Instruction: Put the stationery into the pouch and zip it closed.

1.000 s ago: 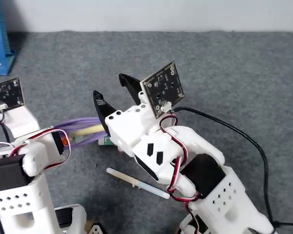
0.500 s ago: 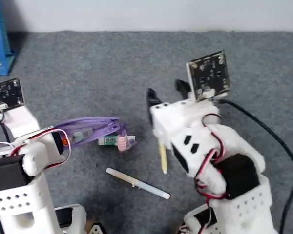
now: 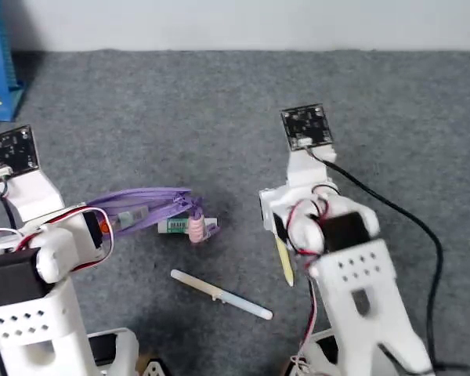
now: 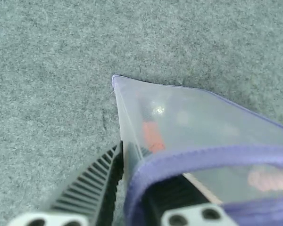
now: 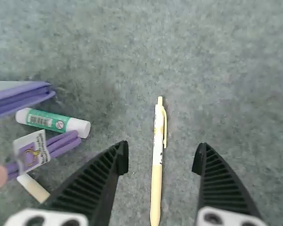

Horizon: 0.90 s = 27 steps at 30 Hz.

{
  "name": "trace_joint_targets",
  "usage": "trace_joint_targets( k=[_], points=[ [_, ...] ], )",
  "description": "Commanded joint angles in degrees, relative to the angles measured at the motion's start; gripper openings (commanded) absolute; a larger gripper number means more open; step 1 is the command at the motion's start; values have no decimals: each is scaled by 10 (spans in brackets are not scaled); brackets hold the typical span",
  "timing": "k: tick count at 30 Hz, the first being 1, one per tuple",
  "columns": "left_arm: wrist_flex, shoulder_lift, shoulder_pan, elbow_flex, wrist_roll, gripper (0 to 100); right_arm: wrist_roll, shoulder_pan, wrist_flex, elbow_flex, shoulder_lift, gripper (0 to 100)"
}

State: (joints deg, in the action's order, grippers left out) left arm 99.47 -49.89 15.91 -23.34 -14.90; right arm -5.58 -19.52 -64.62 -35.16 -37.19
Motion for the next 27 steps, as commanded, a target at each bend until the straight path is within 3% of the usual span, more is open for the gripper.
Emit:
trace_joint_targets(
  k=[1,10,24,27],
  points=[
    [11,-1,2,3,-5,12,11,5,44,11,89,229],
    [11,-1,2,2,-5,12,64,28,109,70,287,229],
    [11,-1,2,2,-5,12,67,28,104,207,511,229],
    [11,-1,2,2,-5,12,100,27,103,207,536,217]
  ],
)
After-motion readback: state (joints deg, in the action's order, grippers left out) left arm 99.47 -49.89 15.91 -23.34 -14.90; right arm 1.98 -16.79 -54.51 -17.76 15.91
